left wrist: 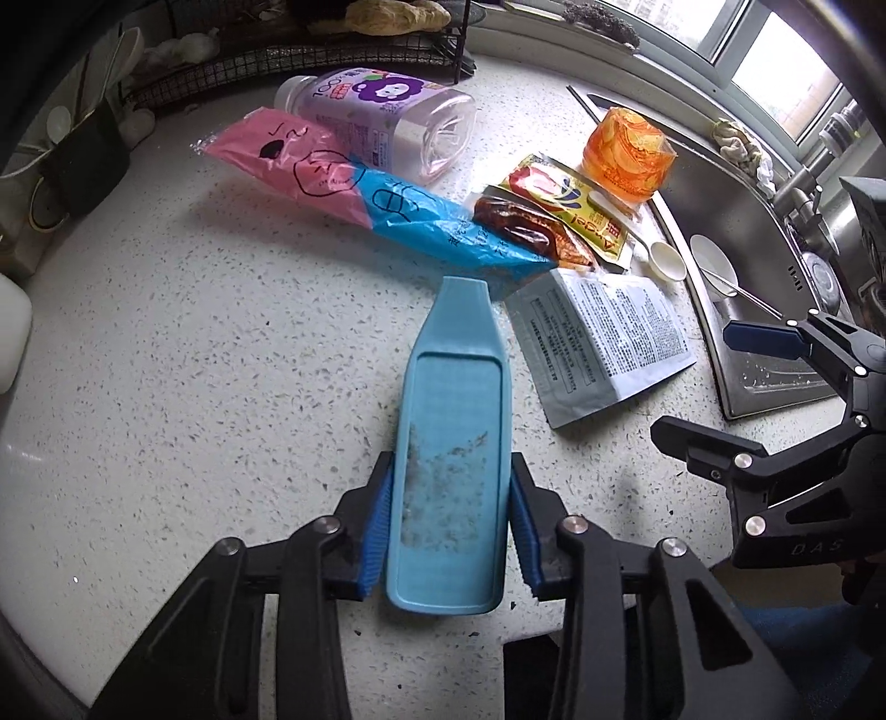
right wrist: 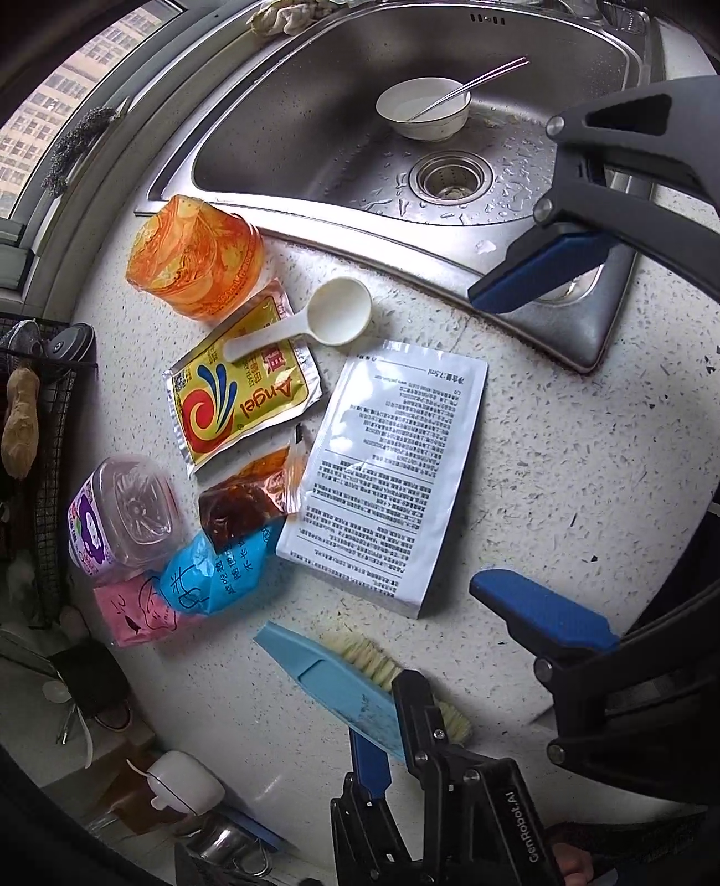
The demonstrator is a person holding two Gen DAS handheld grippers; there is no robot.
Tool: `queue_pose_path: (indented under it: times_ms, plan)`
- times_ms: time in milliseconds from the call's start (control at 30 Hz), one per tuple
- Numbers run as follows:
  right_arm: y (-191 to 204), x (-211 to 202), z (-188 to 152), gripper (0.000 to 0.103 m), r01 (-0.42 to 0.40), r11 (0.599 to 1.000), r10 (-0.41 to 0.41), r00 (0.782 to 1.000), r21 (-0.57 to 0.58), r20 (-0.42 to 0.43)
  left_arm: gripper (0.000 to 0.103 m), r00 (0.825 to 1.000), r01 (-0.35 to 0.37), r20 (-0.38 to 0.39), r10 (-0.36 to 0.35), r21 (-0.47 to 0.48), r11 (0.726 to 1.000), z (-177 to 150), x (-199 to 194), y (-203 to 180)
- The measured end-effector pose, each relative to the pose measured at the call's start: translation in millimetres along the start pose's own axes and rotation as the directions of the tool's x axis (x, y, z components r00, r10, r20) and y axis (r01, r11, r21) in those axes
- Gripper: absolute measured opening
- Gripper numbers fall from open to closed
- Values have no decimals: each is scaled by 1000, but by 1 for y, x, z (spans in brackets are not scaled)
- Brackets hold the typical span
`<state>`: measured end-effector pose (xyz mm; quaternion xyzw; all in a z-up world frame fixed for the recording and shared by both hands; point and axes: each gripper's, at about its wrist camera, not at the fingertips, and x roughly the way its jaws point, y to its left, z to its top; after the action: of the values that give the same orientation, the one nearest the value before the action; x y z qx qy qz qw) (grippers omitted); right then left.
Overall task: Collect trash
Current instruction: 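Grasp the white paper leaflet with the right tool while the left tool holds the brush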
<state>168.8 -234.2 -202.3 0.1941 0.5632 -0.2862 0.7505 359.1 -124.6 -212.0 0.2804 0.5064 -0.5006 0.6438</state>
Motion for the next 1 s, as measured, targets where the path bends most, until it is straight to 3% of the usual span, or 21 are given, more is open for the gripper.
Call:
queue_pose_path:
  times_ms: [333,400,533,767,1000]
  plan:
    - [24,9,8,93,9,986,-3,999,-169,38,36,997,-61,33,67,-157,986,-28,-10,6]
    - [27,12,10,81,14,980,-5,999,-200,48,36,996,-74,40,82,-176,982,-32,-10,6]
    - [33,15,17,73,8,973,6,998,-231,61,36,994,-84,50,97,-215,973,-37,-13,8]
    - [33,11,32,41,-2,952,31,995,-306,91,36,989,-114,60,135,-275,955,-40,-23,4]
    - [23,-5,43,12,-66,920,118,987,-386,113,36,981,-132,78,175,-387,913,-46,-39,-9]
